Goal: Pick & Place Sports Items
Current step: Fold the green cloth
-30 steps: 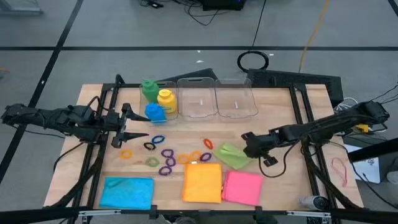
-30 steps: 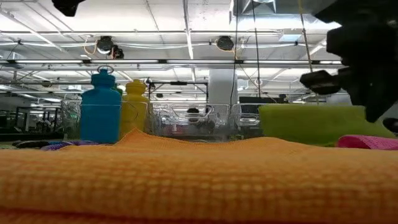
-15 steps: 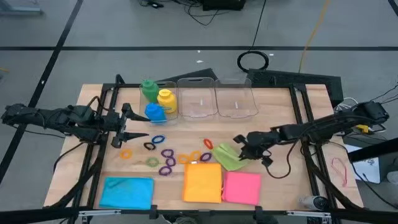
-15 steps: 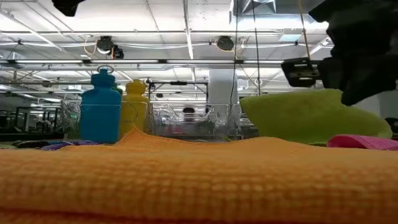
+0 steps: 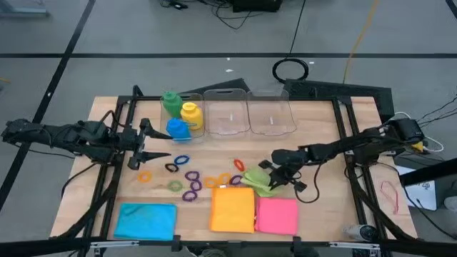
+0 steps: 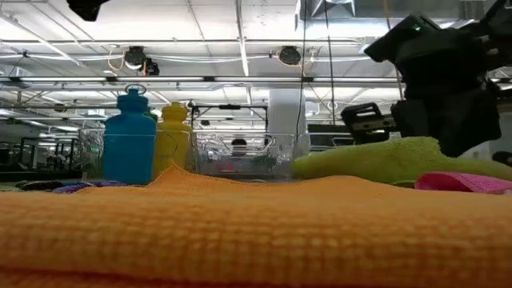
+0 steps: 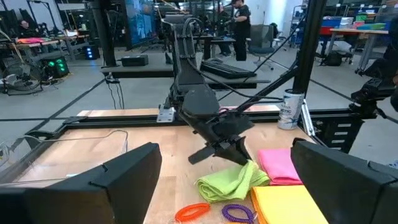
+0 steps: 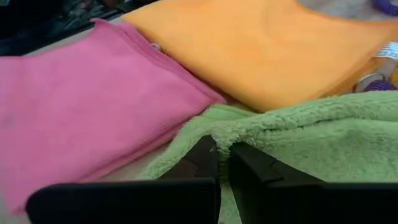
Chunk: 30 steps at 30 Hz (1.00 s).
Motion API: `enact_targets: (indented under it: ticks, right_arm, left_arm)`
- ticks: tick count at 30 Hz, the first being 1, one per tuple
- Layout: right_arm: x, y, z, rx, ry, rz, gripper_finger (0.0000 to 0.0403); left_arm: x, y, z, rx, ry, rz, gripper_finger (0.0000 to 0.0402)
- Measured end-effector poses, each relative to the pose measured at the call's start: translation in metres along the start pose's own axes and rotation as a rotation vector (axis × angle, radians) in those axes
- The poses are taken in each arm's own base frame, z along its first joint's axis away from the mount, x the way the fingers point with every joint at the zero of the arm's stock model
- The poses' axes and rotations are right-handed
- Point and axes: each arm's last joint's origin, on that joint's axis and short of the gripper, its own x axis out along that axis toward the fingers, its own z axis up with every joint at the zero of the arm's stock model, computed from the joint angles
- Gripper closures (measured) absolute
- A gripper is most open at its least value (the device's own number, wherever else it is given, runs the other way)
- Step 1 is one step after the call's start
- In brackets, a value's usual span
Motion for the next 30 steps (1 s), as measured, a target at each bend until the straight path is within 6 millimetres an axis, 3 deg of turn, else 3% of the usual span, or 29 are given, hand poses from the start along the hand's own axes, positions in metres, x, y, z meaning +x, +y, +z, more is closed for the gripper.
enact_targets:
  ticks: [7, 14, 21, 25, 30]
  right_arm:
    - [0.000, -0.001, -0.001, 0.068, 0.012, -0.030, 0.0388]
    - [-0.002, -0.001, 0.001, 0.195, 0.005, -0.031, 0.0307]
    - [-0.018, 0.006, 0.023, 0.292, -0.092, 0.006, 0.0242]
    - [-0.024, 0.012, 0.029, 0.375, -0.102, 0.017, 0.0230]
    - [-0.026, 0.012, 0.022, 0.412, -0.019, -0.069, 0.0235]
  left_arm:
    - [0.000, 0.000, 0.000, 0.000, -0.001, 0.000, 0.0105]
    - [0.000, 0.000, 0.000, 0.000, 0.000, 0.000, 0.0105]
    - [0.000, 0.000, 0.000, 0.000, 0.000, -0.001, 0.0105]
    - [0.000, 0.000, 0.000, 0.000, 0.000, -0.001, 0.0105]
    - [0.000, 0.000, 0.000, 0.000, -0.001, -0.001, 0.0105]
